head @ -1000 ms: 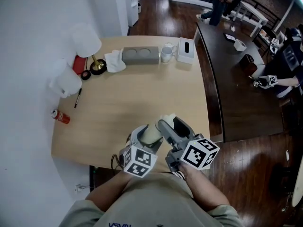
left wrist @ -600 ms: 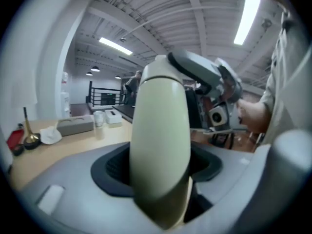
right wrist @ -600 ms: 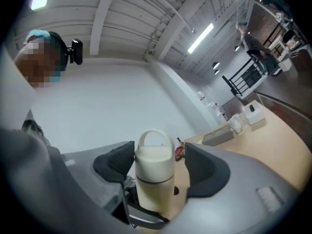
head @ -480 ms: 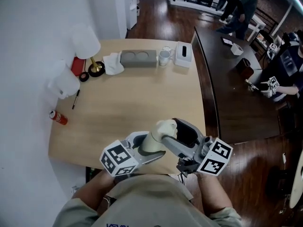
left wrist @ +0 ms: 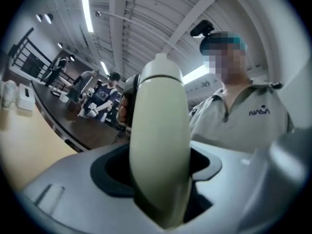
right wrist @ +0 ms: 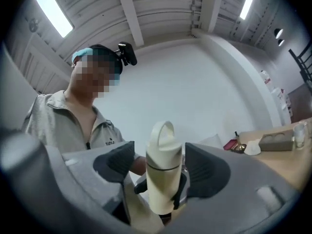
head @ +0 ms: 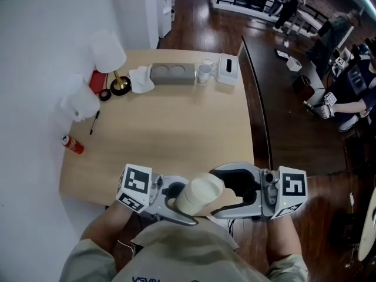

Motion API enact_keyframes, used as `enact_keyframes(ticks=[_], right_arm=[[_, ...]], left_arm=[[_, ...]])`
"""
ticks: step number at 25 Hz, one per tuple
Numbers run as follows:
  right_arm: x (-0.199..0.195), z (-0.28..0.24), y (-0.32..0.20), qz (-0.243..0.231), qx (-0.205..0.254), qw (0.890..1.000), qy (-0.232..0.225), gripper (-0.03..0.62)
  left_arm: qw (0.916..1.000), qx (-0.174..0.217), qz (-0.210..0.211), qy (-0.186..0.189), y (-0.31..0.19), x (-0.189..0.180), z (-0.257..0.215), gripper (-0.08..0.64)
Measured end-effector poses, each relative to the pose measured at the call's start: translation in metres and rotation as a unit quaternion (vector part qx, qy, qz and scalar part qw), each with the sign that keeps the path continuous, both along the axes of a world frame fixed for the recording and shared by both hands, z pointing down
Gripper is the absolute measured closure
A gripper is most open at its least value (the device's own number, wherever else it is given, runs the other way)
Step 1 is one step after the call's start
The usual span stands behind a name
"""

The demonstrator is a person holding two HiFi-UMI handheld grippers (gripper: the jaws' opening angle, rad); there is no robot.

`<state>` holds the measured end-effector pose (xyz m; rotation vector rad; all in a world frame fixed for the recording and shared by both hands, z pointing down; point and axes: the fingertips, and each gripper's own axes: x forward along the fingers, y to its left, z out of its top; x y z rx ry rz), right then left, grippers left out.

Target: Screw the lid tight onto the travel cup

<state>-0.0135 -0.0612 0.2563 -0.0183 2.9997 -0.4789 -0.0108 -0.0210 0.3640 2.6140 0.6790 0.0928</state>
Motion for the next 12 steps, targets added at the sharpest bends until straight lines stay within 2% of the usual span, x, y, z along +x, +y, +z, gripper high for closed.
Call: enact_keyframes(ticks=[5, 12], right_arm=[[-0.011, 0.000, 0.013, -0.046, 0.011, 0.999, 0.012, 0.276], [-0.019, -0.001, 0.023, -0.079, 0.010, 0.997, 0.003, 0.276]], left_arm=[[0.9987, 0.000, 0.051, 0.003, 0.018, 0.000, -0.004, 0.244], [0.9970, 0.002, 0.077, -0.008, 0.029, 0.002, -0.002, 0.244]])
